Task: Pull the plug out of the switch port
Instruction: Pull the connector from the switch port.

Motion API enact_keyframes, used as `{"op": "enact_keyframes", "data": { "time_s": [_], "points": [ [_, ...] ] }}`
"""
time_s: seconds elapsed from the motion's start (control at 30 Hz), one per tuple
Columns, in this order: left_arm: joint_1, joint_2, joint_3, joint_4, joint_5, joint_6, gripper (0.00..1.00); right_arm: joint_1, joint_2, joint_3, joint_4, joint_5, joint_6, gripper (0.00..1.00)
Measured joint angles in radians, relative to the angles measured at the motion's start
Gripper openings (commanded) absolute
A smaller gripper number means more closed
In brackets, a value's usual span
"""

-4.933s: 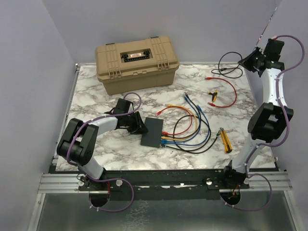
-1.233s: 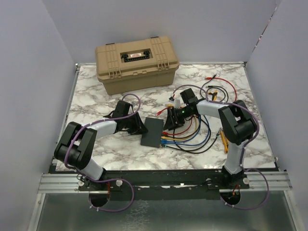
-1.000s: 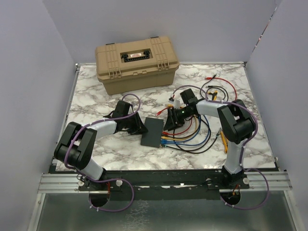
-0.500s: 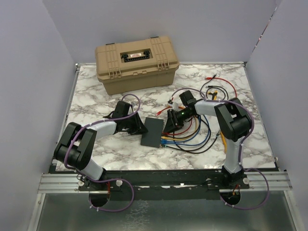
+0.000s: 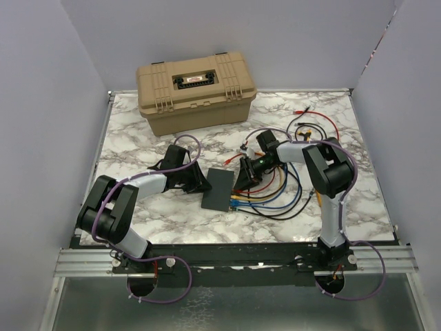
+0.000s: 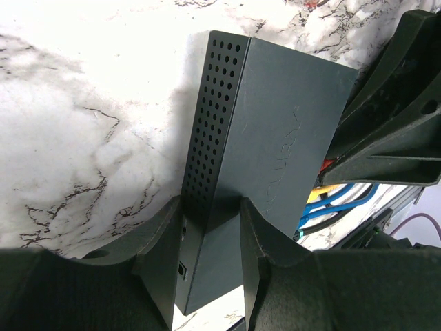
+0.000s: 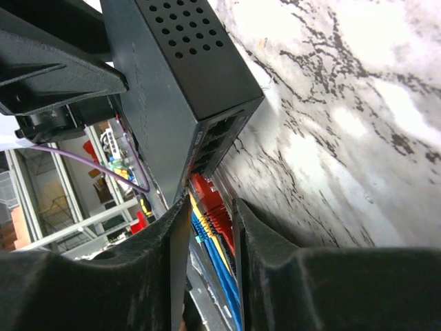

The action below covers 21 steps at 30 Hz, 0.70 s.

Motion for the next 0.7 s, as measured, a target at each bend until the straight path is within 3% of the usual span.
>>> {"op": "enact_keyframes", "data": {
  "time_s": [0.4, 0.7],
  "points": [
    [0.000, -0.003, -0.005, 0.007, -0.002, -0.004, 0.26, -0.004, 0.035, 0.033, -0.031, -0.039, 0.008, 0.41],
    [0.000, -0.003, -0.005, 0.007, -0.002, -0.004, 0.26, -0.004, 0.052, 0.045, -0.039, -0.044, 0.010, 0.32]
  ]
}}
